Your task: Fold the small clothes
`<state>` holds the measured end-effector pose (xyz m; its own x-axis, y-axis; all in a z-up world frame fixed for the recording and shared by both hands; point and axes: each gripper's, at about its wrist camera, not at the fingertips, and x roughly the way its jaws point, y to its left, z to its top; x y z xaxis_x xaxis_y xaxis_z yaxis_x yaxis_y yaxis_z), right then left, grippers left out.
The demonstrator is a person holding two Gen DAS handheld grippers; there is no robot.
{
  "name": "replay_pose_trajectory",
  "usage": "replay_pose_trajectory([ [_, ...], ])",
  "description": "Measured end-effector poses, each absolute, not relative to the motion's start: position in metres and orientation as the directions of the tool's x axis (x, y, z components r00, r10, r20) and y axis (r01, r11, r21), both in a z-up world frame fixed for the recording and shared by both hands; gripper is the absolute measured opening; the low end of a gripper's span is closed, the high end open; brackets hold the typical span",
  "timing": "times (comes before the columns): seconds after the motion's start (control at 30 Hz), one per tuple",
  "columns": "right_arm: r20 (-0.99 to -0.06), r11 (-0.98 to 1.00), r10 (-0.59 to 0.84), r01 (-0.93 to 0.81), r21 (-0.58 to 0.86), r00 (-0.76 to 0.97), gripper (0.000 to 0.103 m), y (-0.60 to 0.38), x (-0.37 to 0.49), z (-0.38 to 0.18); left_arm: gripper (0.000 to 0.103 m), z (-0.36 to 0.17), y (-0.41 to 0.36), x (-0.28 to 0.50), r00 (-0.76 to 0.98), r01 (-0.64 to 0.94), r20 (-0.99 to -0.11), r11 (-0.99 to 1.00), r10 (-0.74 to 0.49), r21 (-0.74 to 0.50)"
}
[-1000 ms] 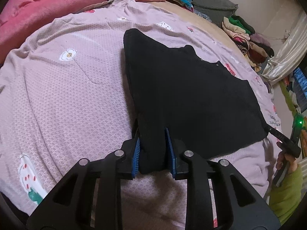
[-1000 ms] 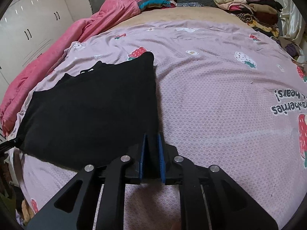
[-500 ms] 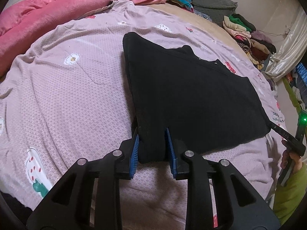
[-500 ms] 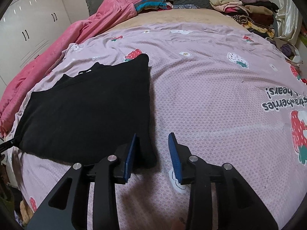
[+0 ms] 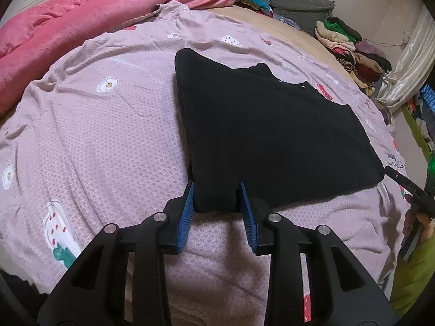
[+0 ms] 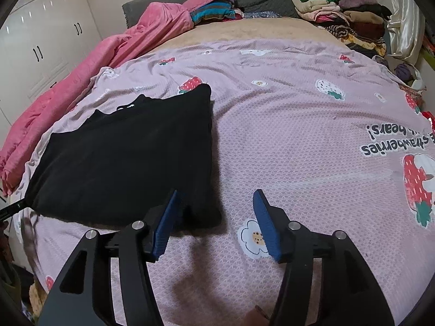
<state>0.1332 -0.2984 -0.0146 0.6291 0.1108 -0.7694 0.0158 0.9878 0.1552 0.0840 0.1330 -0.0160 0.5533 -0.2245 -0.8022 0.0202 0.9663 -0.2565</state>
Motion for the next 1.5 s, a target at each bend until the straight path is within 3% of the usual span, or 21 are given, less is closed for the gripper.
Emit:
replay_pose_trajectory([
  [0.03, -0.767, 0.988, 0.114, 0.013, 0.157, 0.632, 0.056, -0.298, 0.132, -0.013, 0.026, -0.016, 0.133, 0.083, 0.554, 0.021, -0.802, 0.966, -0.224, -0.256],
  [0.13, -0.758, 0.988, 0.117, 0.003, 0.155, 0.642, 0.070, -0.294, 0.128, -0.009, 0.030, -0.014, 0.133, 0.080, 0.555, 0.023, -0.802, 0.967, -0.222, -0.252],
  [0.47, -0.731, 0.989, 0.134, -0.042, 0.143, 0.669, 0.087, -0.274, 0.117, 0.010, 0.051, -0.003, 0.131, 0.065, 0.572, 0.040, -0.792, 0.972, -0.213, -0.233],
  [0.57, -0.724, 0.989, 0.134, -0.052, 0.135, 0.676, 0.092, -0.269, 0.113, 0.014, 0.062, 0.002, 0.131, 0.061, 0.582, 0.036, -0.787, 0.973, -0.206, -0.229],
  [0.8, -0.706, 0.987, 0.161, -0.113, 0.114, 0.690, 0.095, -0.245, 0.105, 0.024, 0.091, 0.011, 0.139, 0.052, 0.607, 0.004, -0.777, 0.978, -0.166, -0.206],
  [1.5, -0.700, 0.898, 0.308, -0.440, -0.010, 0.644, 0.098, -0.089, 0.106, 0.022, 0.093, 0.013, 0.206, 0.047, 0.625, -0.155, -0.780, 0.974, -0.032, -0.164],
])
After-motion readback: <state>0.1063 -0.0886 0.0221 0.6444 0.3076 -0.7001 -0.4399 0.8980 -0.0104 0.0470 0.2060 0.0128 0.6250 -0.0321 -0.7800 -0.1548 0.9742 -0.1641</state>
